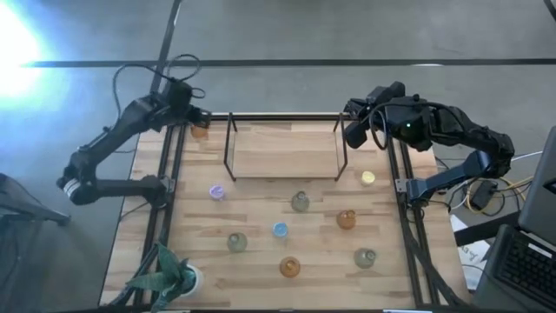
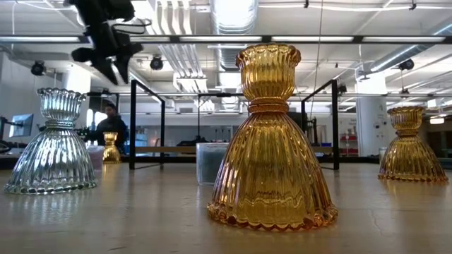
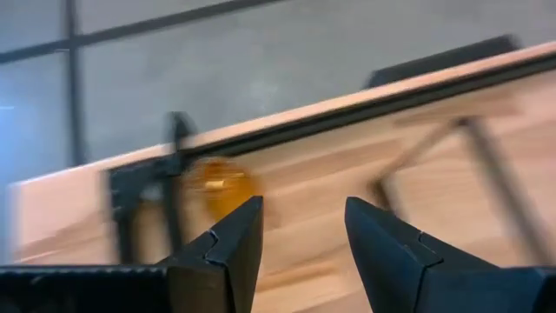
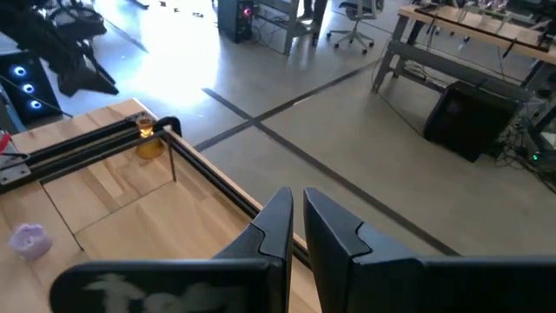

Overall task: Pick & Place candle stick holders
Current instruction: Put the top left yellow glass candle holder on the shelf

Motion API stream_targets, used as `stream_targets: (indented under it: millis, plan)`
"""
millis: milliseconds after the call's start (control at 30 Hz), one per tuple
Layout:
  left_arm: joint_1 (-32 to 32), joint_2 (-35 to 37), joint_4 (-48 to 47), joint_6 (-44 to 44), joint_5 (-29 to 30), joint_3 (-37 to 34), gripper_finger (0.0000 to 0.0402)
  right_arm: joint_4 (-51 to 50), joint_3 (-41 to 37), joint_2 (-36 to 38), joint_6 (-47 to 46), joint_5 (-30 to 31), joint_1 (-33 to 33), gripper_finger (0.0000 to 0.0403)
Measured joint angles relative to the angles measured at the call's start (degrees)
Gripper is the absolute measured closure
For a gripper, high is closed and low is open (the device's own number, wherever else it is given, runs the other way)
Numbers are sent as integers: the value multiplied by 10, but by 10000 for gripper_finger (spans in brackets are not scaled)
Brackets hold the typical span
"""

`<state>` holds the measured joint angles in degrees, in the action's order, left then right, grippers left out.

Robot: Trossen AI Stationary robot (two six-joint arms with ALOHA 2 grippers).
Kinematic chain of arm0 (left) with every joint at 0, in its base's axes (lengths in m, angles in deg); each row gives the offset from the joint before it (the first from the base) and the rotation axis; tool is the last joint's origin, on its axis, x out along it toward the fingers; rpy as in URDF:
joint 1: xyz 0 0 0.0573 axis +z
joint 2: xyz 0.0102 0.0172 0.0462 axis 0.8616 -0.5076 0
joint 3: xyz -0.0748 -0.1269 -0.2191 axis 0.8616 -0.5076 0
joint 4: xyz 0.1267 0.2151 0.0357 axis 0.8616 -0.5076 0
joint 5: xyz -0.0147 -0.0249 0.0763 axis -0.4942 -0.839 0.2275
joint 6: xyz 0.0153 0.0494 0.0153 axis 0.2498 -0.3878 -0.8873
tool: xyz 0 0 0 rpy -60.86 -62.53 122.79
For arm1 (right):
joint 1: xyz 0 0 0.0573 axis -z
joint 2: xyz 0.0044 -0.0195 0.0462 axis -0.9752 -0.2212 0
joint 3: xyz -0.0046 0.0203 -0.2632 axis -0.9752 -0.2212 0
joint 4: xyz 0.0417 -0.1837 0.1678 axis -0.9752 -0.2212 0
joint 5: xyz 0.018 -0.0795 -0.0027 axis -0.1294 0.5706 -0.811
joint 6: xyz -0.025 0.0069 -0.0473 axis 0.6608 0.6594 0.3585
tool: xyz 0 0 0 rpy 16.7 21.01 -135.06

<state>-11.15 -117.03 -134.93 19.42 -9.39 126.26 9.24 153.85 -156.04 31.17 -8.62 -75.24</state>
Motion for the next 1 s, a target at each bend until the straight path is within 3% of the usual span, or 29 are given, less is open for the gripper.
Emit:
stream_targets:
  millis: [267, 567, 800, 1000]
  plan:
    - [6, -104, 23, 1, 43, 60, 254, 0, 0, -6, -1, 0, 2, 376]
    - [62, -240, -93, -68, 18, 191, 270, 0, 0, -7, -2, -2, 2, 376]
    - [108, -279, -177, -106, 10, 256, 271, -1, 0, -8, -2, -6, 2, 376]
    - [133, -292, -192, -117, 10, 246, 271, -1, 0, -8, -2, -6, 2, 376]
